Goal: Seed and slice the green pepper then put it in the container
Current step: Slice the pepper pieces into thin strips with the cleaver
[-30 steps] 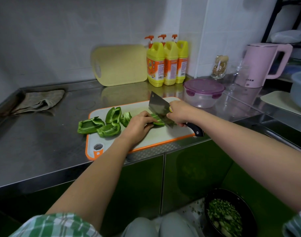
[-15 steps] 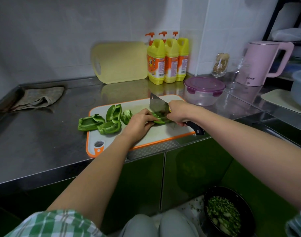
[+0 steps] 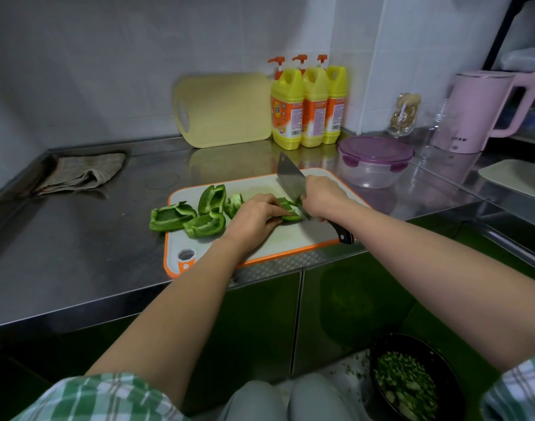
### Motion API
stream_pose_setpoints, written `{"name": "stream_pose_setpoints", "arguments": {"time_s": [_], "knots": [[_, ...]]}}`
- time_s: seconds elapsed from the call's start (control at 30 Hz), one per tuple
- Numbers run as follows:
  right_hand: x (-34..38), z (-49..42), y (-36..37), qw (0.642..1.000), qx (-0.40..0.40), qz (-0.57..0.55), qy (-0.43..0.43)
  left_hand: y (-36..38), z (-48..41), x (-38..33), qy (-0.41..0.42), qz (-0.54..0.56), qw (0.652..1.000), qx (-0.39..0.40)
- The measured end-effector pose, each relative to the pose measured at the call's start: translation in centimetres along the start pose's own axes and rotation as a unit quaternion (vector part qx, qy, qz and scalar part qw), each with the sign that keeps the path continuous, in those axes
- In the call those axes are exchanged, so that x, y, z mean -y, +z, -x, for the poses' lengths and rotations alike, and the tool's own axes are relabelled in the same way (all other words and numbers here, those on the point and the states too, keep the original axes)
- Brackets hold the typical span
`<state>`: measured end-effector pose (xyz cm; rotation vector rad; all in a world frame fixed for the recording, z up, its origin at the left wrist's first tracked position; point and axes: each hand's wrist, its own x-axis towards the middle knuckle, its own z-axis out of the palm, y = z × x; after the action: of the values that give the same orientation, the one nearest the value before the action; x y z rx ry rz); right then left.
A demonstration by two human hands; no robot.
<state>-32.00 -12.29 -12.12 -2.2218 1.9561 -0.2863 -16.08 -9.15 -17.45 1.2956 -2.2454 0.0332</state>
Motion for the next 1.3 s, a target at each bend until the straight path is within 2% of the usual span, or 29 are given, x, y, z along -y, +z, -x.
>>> {"name": "stream_pose_setpoints", "arguments": {"time_s": [0.23, 0.4, 0.63, 0.8, 1.13, 1.2, 1.3], "knots": [[-0.6, 0.3, -2.5, 0.999, 0.026, -0.007, -0.033, 0.2, -0.1, -0.3, -0.01, 0.006, 1.0, -0.002], [-0.5, 1.4, -2.7, 0.995, 0.066, 0.056, -0.043, 0.4, -0.2, -0.4, -0.02, 0.01, 1.0, -0.001], [-0.4, 1.4, -2.3, 0.992, 0.094, 0.071, -0.037, 0.5, -0.2, -0.3, -0.02, 0.016, 1.0, -0.004], [0.8, 1.1, -1.4, 0.993, 0.075, 0.088, -0.037, 0.7, 0.0, -0.3, -0.019, 0.024, 0.999, -0.011], [0.2, -1.0, 0.9, 0.999, 0.002, -0.038, 0.012, 0.6, -0.1, 0.1, -0.019, 0.03, 0.999, -0.009], [0.1, -0.7, 0.8, 0.999, 0.015, -0.034, 0.013, 0.6, -0.1, 0.0, -0.021, 0.03, 0.999, -0.008], [0.6, -0.2, -0.9, 0.997, 0.072, 0.029, -0.001, 0.5, -0.3, -0.1, -0.026, 0.027, 0.999, 0.0]]}}
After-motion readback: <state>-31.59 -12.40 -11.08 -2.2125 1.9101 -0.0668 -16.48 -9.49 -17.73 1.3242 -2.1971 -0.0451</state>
